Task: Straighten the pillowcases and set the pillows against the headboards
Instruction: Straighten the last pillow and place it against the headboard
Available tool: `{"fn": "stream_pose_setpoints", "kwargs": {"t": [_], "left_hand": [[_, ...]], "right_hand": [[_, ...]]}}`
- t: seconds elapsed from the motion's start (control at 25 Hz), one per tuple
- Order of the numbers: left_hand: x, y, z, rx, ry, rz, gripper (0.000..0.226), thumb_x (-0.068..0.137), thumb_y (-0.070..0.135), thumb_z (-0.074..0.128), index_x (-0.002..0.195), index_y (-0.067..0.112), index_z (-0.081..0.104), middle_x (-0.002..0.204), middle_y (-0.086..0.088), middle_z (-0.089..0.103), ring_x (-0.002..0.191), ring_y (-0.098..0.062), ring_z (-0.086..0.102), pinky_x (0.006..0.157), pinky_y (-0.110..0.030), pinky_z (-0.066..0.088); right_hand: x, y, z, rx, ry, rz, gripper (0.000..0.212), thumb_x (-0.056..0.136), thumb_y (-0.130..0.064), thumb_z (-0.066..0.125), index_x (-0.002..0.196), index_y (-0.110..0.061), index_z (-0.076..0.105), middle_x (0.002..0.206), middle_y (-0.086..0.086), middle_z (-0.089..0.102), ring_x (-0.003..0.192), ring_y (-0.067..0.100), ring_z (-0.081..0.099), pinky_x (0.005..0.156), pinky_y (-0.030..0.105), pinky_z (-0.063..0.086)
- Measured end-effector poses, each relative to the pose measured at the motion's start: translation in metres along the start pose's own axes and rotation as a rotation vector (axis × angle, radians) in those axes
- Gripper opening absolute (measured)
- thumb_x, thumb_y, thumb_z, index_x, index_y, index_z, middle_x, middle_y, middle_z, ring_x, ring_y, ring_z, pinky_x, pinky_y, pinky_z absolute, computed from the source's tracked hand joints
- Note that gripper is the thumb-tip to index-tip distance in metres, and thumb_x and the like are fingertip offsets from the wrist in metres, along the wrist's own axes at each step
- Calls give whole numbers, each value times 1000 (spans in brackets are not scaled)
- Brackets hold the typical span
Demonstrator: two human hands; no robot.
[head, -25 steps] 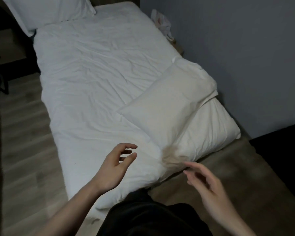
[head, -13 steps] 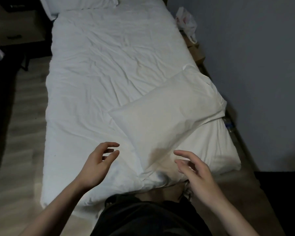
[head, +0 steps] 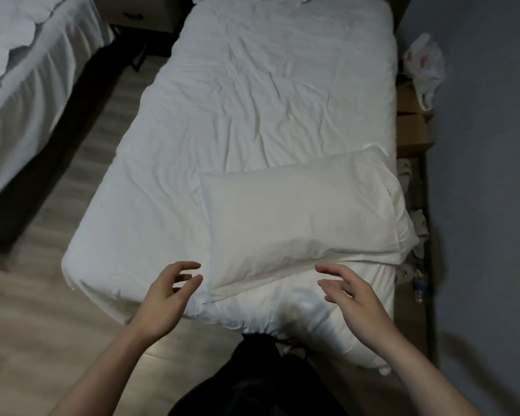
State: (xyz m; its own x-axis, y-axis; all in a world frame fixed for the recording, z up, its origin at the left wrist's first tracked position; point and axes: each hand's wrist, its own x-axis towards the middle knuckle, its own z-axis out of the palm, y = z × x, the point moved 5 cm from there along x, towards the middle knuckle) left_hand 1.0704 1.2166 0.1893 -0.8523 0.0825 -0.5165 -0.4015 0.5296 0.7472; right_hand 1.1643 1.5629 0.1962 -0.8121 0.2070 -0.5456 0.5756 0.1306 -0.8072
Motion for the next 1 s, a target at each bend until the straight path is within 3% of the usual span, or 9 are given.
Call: {"fn": "stream_pose_setpoints", "kwargs": {"t": [0.12,0.24,0.36,0.48,0.64,0.84,0.92,1.0], "left_hand": [[32,-6,8,24,13,-42,21,101,34,62,120,34,68,128,16,65,117,1,60,83,-14,44],[92,-19,28,91,-30,-100,26,99,38,64,122,28,67,130,8,66,113,-6,64,81,-19,46],[158,-30,61,169,-97,-158,38,97,41,66,130,21,64,138,-2,62,115,-15,65,86,-27,49],[216,-42,75,323,-78,-252,61,94,43,70,142,8,57,149,-17,51,128,-32,58,100,-34,45],[273,-48,81,251,8,-427,96,83,57,77,156,9,38,158,-21,39,136,-38,52,110,-43,47],[312,-74,111,115,92,-586,144,44,91,76,151,2,39,149,-20,53,131,-40,57,101,-49,53],[312,-84,124,21,142,-630,142,45,85,79,155,6,37,151,-13,53,133,-38,56,93,-44,53],[311,-74,129,9,205,-556,117,51,74,85,145,12,53,138,-9,64,125,-35,62,86,-40,53]], "right_hand": [[37,13,-6,-20,-4,31,23,100,-26,66,117,-41,72,124,-28,69,110,2,68,107,48,52],[67,29,-14,-35,18,69,24,100,-23,66,117,-39,71,119,-30,70,104,0,69,104,47,55],[102,51,-32,-25,91,128,26,100,-17,67,112,-40,70,116,-23,71,109,13,70,98,45,59],[145,70,-53,-69,154,175,28,98,-22,69,119,-39,64,127,-18,66,110,16,68,101,50,56],[207,73,-70,-211,180,176,56,97,-25,70,148,-26,46,143,-4,53,112,16,61,96,35,49],[288,93,-83,-400,153,215,78,89,-39,72,156,-24,35,155,4,36,123,26,59,112,46,46],[305,108,-81,-430,117,229,85,85,-42,73,157,-25,31,155,5,33,131,31,56,114,49,44],[310,117,-79,-453,73,240,89,85,-39,75,159,-23,29,155,7,33,138,29,49,117,47,41]]}}
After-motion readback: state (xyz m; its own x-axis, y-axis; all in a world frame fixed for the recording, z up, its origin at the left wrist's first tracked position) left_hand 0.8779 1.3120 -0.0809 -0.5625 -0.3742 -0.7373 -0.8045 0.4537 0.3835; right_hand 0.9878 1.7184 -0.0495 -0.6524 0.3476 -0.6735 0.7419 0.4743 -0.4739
